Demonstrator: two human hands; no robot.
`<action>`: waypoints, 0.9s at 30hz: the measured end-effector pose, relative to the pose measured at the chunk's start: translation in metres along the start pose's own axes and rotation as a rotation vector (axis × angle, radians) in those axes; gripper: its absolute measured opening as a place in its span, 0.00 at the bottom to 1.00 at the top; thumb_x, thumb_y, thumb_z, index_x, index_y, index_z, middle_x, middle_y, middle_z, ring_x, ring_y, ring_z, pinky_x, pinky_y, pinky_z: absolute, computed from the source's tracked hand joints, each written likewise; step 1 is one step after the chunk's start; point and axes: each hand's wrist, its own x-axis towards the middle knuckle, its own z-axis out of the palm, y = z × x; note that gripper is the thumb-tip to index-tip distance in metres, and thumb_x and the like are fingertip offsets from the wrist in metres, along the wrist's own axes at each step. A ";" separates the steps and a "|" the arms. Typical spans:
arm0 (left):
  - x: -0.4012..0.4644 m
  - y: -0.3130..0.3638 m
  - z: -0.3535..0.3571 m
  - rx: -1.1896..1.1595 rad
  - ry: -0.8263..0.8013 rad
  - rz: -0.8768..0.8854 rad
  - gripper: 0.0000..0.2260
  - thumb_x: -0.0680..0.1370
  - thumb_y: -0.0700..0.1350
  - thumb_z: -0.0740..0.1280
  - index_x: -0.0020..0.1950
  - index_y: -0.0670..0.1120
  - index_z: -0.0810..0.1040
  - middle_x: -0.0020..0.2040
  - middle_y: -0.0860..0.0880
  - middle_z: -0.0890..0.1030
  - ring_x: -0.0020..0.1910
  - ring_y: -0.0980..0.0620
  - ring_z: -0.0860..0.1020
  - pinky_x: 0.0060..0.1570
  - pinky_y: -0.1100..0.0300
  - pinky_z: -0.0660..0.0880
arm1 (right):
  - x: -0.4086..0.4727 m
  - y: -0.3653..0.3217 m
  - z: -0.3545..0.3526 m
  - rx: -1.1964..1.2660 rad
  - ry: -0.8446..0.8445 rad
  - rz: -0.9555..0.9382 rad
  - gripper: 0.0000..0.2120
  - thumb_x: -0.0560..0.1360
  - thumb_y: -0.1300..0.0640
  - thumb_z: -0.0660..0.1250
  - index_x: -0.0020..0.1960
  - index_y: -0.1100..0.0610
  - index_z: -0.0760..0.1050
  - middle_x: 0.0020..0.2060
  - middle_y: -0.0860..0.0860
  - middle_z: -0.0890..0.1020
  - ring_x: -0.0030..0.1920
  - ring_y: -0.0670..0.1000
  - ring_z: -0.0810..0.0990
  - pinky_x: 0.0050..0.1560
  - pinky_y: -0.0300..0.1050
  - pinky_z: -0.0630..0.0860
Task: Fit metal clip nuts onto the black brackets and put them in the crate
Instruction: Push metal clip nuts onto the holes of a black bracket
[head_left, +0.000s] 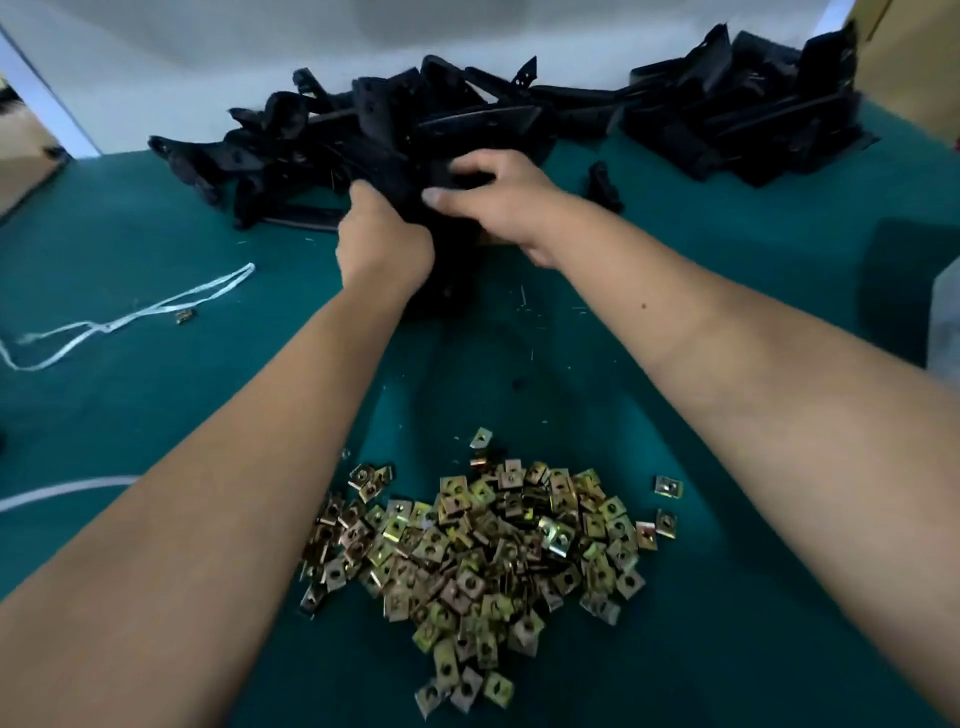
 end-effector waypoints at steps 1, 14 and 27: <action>-0.003 -0.002 -0.006 -0.082 0.032 -0.004 0.17 0.79 0.43 0.63 0.68 0.44 0.68 0.54 0.46 0.76 0.53 0.44 0.75 0.51 0.54 0.71 | -0.007 0.001 -0.002 0.011 0.051 0.002 0.28 0.71 0.42 0.79 0.68 0.49 0.78 0.60 0.46 0.80 0.61 0.47 0.79 0.61 0.45 0.80; -0.070 -0.021 -0.066 -0.974 0.009 -0.062 0.11 0.85 0.39 0.61 0.59 0.49 0.81 0.53 0.42 0.77 0.41 0.48 0.77 0.39 0.59 0.80 | -0.163 -0.006 -0.015 -0.622 -0.497 -0.263 0.09 0.71 0.49 0.80 0.51 0.43 0.85 0.42 0.40 0.84 0.42 0.38 0.80 0.40 0.29 0.73; -0.088 -0.042 -0.084 -0.692 0.131 0.349 0.09 0.81 0.47 0.67 0.59 0.46 0.77 0.44 0.50 0.77 0.41 0.46 0.72 0.41 0.45 0.73 | -0.177 0.028 -0.008 -0.209 -0.168 -0.246 0.04 0.78 0.60 0.73 0.47 0.54 0.79 0.40 0.49 0.87 0.39 0.44 0.83 0.43 0.38 0.78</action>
